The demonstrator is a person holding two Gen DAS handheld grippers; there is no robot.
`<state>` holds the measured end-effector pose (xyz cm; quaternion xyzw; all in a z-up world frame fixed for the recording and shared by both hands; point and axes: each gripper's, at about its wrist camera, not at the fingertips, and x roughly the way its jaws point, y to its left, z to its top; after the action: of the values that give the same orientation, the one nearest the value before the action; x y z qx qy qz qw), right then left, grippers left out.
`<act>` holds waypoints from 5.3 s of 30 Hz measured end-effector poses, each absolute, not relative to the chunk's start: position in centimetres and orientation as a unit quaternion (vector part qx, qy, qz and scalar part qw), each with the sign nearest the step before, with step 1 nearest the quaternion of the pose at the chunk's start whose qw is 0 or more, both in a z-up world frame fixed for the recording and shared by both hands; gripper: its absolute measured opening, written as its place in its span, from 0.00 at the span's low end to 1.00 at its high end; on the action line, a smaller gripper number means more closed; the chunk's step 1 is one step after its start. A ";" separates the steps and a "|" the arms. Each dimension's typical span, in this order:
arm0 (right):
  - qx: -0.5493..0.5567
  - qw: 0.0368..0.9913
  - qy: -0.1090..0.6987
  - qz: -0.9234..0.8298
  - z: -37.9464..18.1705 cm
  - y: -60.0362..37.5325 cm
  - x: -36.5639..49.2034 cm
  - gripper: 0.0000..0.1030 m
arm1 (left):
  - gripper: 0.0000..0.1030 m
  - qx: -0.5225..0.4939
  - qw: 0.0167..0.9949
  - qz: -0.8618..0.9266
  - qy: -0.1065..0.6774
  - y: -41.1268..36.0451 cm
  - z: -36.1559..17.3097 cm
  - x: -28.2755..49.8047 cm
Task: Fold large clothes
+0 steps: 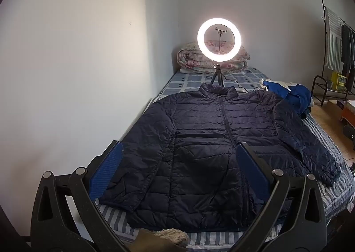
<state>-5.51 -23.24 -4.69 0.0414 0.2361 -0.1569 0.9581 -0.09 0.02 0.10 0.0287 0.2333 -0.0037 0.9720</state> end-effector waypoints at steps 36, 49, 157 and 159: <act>0.032 0.957 0.238 -0.161 -4.7 -22.9 -5.3 1.00 | 1.00 0.022 0.975 -0.002 0.222 0.2 1.2 -0.3; 0.031 0.956 0.238 -0.166 -4.8 -22.9 -5.4 1.00 | 1.00 0.019 0.975 0.000 0.220 0.6 1.3 -0.2; -0.279 0.690 0.464 0.480 -21.7 23.7 12.8 0.46 | 0.99 -0.105 0.941 0.059 0.316 12.7 -11.9 -9.2; -0.297 0.684 0.463 0.479 -22.6 24.4 12.7 0.45 | 0.99 -0.107 0.940 0.059 0.318 12.7 -12.0 -9.1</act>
<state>12.68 24.40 -22.55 -0.2969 0.4629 0.4787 0.6844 -9.07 12.73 -12.04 -0.1073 0.3181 0.0595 0.9401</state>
